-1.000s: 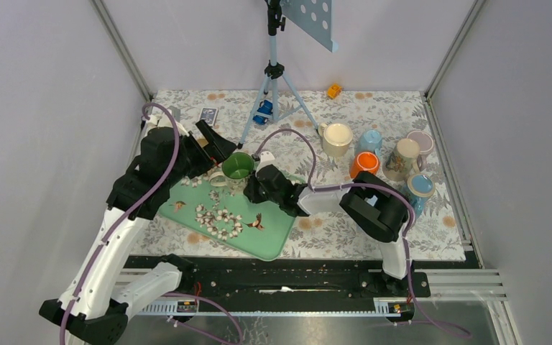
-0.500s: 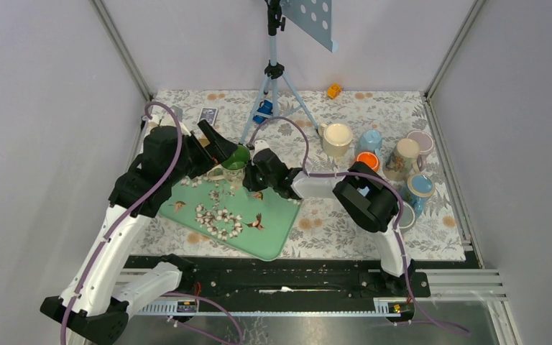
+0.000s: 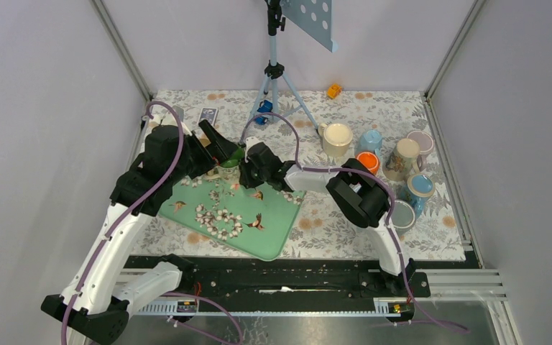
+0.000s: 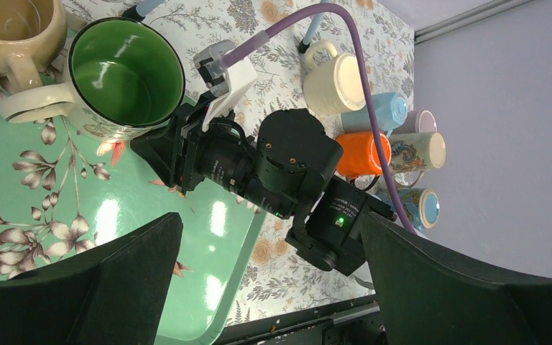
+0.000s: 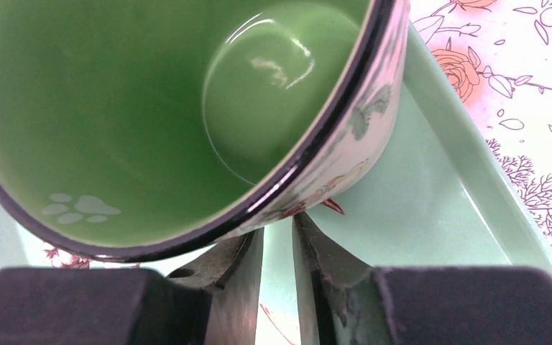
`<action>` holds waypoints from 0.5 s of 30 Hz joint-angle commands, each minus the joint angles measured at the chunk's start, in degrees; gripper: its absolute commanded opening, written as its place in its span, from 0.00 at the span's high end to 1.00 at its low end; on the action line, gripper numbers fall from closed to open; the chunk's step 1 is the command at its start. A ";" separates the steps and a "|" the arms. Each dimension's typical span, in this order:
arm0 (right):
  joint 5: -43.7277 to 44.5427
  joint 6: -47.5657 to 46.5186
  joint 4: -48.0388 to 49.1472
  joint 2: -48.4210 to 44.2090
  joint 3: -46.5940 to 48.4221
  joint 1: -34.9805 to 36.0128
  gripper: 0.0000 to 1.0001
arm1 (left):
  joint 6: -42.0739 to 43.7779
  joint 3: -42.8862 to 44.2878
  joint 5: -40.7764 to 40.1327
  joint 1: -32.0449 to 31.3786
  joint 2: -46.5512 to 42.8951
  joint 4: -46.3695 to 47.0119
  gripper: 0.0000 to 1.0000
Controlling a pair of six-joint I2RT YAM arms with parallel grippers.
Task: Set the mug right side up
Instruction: Place the cup on the tray.
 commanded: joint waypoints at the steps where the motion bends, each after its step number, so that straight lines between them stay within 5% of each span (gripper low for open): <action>1: 0.24 -2.57 -0.04 1.58 4.00 -1.21 0.71 | 0.71 2.04 0.71 0.35 -0.47 1.87 0.01; 15: -0.03 -4.01 -1.83 2.80 7.16 -2.47 0.69 | 0.49 1.16 1.33 0.35 -0.69 2.06 0.01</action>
